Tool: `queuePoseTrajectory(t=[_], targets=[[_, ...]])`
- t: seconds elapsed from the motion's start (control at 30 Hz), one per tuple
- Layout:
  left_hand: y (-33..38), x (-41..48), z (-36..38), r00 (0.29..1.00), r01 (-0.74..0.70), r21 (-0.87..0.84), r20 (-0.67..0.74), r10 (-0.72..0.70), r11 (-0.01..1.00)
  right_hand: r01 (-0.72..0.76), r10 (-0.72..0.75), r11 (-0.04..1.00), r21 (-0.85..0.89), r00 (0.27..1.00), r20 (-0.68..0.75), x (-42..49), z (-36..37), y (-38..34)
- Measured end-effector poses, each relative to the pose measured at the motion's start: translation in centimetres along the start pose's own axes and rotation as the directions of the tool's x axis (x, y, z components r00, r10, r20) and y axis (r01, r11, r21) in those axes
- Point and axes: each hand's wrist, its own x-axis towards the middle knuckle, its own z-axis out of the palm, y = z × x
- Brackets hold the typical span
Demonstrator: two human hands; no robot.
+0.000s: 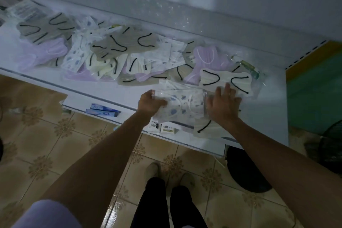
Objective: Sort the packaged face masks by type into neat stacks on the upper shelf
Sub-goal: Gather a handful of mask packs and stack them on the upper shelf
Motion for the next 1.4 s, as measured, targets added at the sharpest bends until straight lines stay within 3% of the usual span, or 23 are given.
queuePoseTrajectory(t=[0.07, 0.13, 0.23, 0.37, 0.53, 0.7, 0.9, 1.03, 1.13, 1.33, 1.4], targets=[[0.2, -0.8, -1.3, 0.999, -0.01, -0.072, -0.049, 0.006, 0.997, 0.161, -0.149, 0.967, 0.196, 0.986, -0.074, 0.0, -0.1, -1.2], [0.4, -1.9, -3.3, 0.996, -0.014, -0.209, -0.084, -0.003, 0.978, 0.216, -0.254, 0.863, 0.457, 0.967, 0.022, 0.0, -0.9, -3.1], [1.2, -3.8, -6.9, 0.99, -0.044, -0.337, -0.14, -0.003, 0.941, 0.13, -0.265, 0.741, 0.659, 0.958, 0.109, 0.0, -3.3, -6.8], [3.2, -5.4, -12.4, 0.979, -0.091, -0.358, -0.201, 0.018, 0.929, -0.092, -0.22, 0.502, 0.86, 0.948, 0.23, -0.2, -7.3, -11.6], [5.1, -8.1, -19.9, 0.92, -0.152, -0.417, -0.39, -0.026, 0.896, 0.223, -0.368, 0.631, 0.743, 0.929, 0.034, -1.8, -14.4, -19.5], [5.8, -11.0, -29.2, 0.852, -0.232, -0.473, -0.52, -0.057, 0.85, 0.336, -0.492, 0.495, 0.801, 0.868, -0.06, -5.3, -20.1, -28.8], [6.2, -14.7, -38.7, 0.779, -0.391, -0.372, -0.621, 0.087, 0.842, 0.444, -0.546, 0.346, 0.827, 0.812, -0.208, -9.7, -23.8, -36.6], [7.3, -16.3, -42.5, 0.715, -0.487, -0.222, -0.657, 0.239, 0.845, 0.542, -0.538, 0.261, 0.799, 0.769, -0.346, -11.6, -27.2, -38.7], [9.2, -17.0, -43.0, 0.684, -0.532, -0.13, -0.649, 0.334, 0.837, 0.618, -0.492, 0.272, 0.737, 0.748, -0.445, -12.1, -29.7, -38.0], [14.3, -17.5, -37.8, 0.574, -0.686, 0.032, -0.591, 0.567, 0.727, 0.604, -0.273, 0.313, 0.733, 0.797, -0.539, -11.4, -33.6, -32.3], [15.9, -17.6, -35.3, 0.568, -0.723, 0.048, -0.528, 0.631, 0.69, 0.589, -0.178, 0.338, 0.734, 0.806, -0.565, -10.9, -34.4, -29.7]])
